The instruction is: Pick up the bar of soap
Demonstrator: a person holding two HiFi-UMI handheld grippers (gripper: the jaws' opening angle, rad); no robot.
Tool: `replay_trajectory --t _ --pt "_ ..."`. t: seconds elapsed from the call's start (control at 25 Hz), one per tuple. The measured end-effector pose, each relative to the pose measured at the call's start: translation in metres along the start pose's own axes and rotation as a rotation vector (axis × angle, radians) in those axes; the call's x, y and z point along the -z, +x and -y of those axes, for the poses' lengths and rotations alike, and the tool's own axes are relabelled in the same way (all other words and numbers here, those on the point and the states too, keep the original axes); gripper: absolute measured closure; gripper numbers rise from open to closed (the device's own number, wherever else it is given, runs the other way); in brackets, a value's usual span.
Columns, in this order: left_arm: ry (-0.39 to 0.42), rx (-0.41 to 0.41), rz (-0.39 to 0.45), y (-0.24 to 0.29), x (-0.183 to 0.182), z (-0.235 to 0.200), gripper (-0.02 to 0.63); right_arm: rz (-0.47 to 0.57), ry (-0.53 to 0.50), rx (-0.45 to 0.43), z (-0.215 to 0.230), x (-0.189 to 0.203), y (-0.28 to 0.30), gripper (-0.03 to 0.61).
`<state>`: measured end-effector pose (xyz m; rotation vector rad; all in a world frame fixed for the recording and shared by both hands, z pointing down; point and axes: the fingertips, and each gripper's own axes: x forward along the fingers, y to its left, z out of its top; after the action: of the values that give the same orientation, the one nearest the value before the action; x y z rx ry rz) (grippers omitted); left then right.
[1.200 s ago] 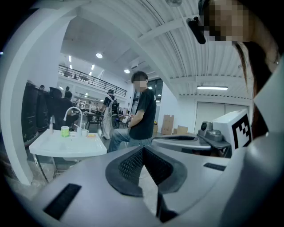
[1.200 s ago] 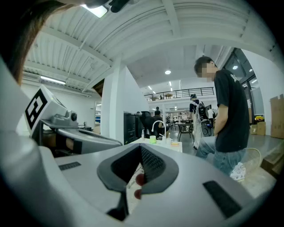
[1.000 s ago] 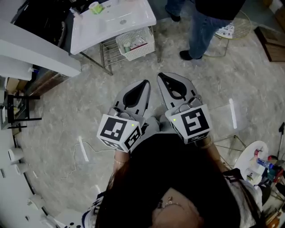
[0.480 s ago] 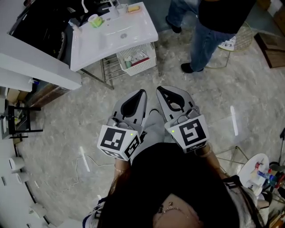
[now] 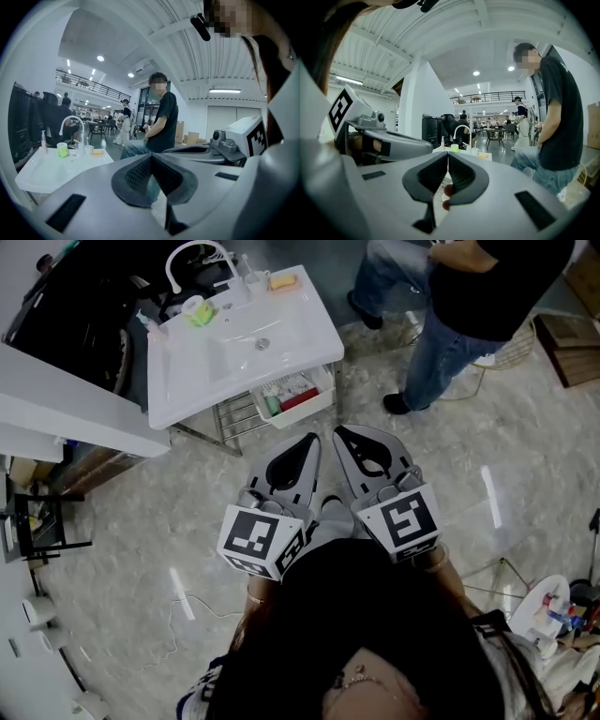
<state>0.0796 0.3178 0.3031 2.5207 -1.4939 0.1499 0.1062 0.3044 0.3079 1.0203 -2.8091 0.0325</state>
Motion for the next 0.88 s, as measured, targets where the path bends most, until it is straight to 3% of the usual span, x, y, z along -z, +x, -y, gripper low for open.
replay_trajectory --t 0.44,0.88 --pt "-0.029 0.063 -0.009 0.025 -0.001 -0.066 0.617 -0.007 0.009 0.023 0.009 -0.009 0.075 0.569" --pt "-0.057 0.064 -0.018 0.048 0.000 -0.101 0.617 -0.017 0.041 0.007 0.030 -0.004 0.112 0.570"
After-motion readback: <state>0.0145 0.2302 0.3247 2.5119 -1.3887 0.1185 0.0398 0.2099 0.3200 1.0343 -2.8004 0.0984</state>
